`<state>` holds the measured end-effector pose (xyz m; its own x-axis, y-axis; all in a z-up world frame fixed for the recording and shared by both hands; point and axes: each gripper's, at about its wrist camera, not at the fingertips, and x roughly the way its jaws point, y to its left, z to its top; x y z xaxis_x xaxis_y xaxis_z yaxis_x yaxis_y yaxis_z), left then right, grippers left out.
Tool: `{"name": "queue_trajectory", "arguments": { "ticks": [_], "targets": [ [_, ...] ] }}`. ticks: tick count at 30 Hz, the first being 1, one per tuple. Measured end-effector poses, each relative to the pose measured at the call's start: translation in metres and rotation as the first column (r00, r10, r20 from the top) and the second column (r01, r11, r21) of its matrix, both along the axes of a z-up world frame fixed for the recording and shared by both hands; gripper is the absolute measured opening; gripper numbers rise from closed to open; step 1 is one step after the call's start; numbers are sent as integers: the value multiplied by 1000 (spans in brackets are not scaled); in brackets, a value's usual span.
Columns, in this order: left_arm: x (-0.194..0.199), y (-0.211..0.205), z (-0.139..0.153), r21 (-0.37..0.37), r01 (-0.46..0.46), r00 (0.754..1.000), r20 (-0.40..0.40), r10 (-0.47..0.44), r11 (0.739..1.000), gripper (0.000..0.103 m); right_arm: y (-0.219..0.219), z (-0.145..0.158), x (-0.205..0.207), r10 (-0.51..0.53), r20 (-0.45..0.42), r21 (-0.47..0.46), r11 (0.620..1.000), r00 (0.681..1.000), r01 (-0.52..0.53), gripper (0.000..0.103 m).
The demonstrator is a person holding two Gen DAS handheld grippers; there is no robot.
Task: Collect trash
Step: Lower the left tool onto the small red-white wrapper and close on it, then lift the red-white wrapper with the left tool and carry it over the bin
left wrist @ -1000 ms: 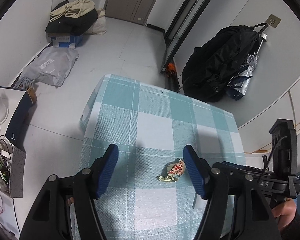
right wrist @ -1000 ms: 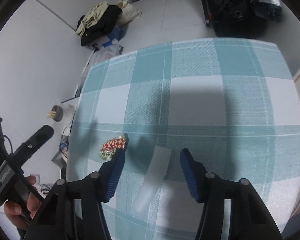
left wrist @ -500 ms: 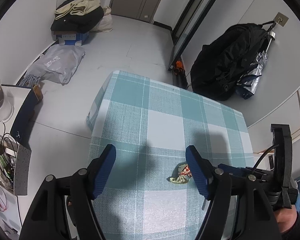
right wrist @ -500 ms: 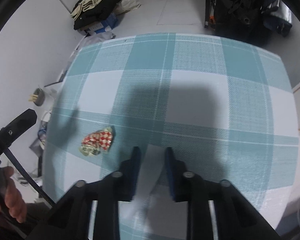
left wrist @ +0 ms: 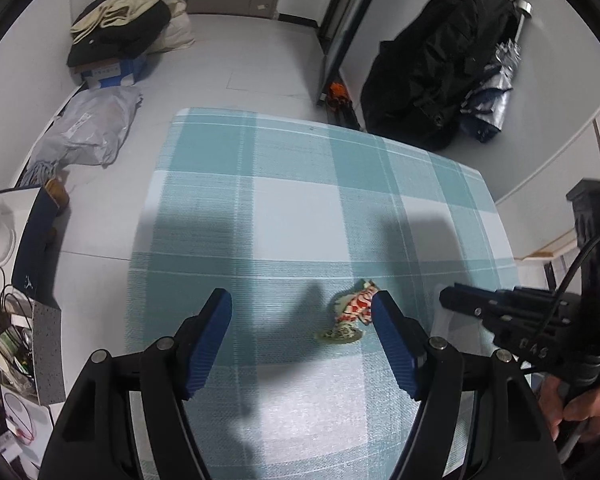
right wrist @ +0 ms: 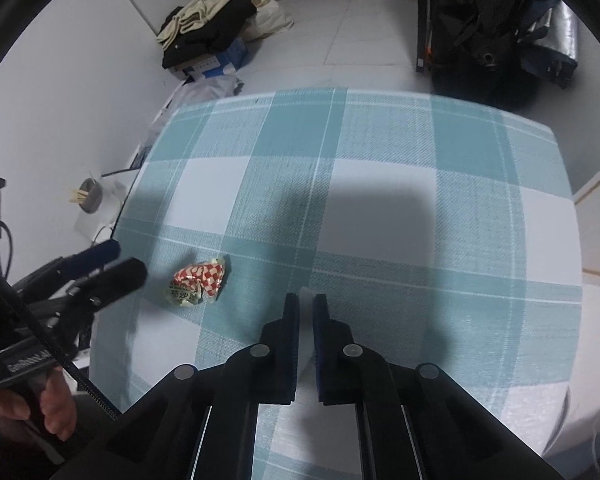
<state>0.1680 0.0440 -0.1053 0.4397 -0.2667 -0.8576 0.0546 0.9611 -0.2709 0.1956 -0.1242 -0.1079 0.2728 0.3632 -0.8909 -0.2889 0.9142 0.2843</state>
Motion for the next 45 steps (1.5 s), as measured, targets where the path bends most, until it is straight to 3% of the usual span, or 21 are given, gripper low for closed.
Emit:
{"name": "queue_trajectory", "arguments": {
  "ticks": [4, 15, 17, 19, 20, 22, 26, 33, 45],
  "targets": [
    [2, -9, 2, -43, 27, 1000, 8, -27, 999, 69, -18, 10, -1, -20, 37, 25, 1000, 999, 19, 6],
    [6, -42, -18, 48, 99, 995, -36, -97, 994, 65, -60, 23, 0, -88, 77, 62, 995, 993, 83, 6],
    [6, -45, -21, 67, 109, 993, -43, -106, 992, 59, -65, 25, -1, -92, 82, 64, 994, 992, 87, 6],
    [6, -47, -24, 77, 113, 993, -54, -109, 991, 45, -68, 27, -2, -94, 87, 69, 994, 992, 89, 6],
    [5, -48, -25, 91, 113, 993, -49, -109, 989, 44, -69, 28, -2, -95, 90, 70, 994, 991, 89, 6],
    [5, -50, -24, 110, 123, 992, -49, -118, 986, 29, -72, 29, -3, -96, 95, 75, 993, 991, 89, 6],
    [0, -58, -23, 123, 148, 989, -36, -144, 981, 24, -78, 33, -7, -98, 106, 81, 993, 990, 90, 6],
    [-7, -67, -12, 112, 162, 987, -17, -162, 980, 23, -92, 45, -17, -128, 141, 106, 988, 982, 114, 6],
    [-22, -76, 28, 98, 120, 988, 83, -129, 988, 23, -112, 80, -59, -155, 254, 167, 979, 955, 115, 5]
  ]
}}
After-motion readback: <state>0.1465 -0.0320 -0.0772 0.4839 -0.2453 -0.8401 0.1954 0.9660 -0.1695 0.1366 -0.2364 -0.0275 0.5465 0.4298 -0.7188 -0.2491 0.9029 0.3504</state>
